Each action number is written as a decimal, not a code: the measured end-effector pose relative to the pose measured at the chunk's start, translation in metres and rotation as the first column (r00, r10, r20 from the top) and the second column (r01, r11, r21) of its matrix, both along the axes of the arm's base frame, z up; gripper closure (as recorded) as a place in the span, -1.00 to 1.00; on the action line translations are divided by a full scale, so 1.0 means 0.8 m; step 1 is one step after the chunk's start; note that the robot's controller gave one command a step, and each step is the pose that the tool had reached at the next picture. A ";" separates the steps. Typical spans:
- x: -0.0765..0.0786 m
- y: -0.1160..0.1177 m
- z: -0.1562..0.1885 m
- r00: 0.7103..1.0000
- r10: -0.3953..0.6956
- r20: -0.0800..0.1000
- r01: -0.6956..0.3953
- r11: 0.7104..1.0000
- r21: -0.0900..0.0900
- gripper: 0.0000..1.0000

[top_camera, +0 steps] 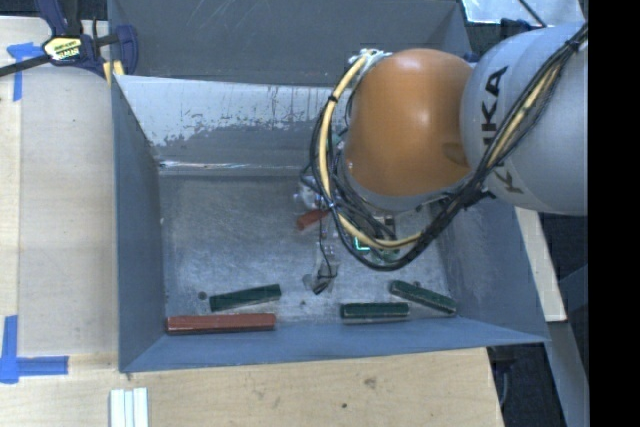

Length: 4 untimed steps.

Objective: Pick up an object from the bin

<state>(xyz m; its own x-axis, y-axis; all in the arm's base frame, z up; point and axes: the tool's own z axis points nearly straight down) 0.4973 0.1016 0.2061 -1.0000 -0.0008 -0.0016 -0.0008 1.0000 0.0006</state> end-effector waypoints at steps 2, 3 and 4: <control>0.018 -0.034 -0.042 0.689 0.725 0.003 -0.725 0.689 -0.003 -1.00; 0.040 0.007 -0.143 0.533 0.846 -0.001 -0.846 0.533 0.000 -1.00; 0.039 0.058 -0.155 -0.166 0.986 0.002 -0.986 -0.166 -0.003 -1.00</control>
Offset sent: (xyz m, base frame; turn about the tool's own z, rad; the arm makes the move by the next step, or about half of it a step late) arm -0.0004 -0.0198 -0.1361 -0.5689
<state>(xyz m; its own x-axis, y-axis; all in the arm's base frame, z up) 0.5286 0.1482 0.0825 0.1670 -0.9859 -0.0035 -0.9860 -0.1670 -0.0019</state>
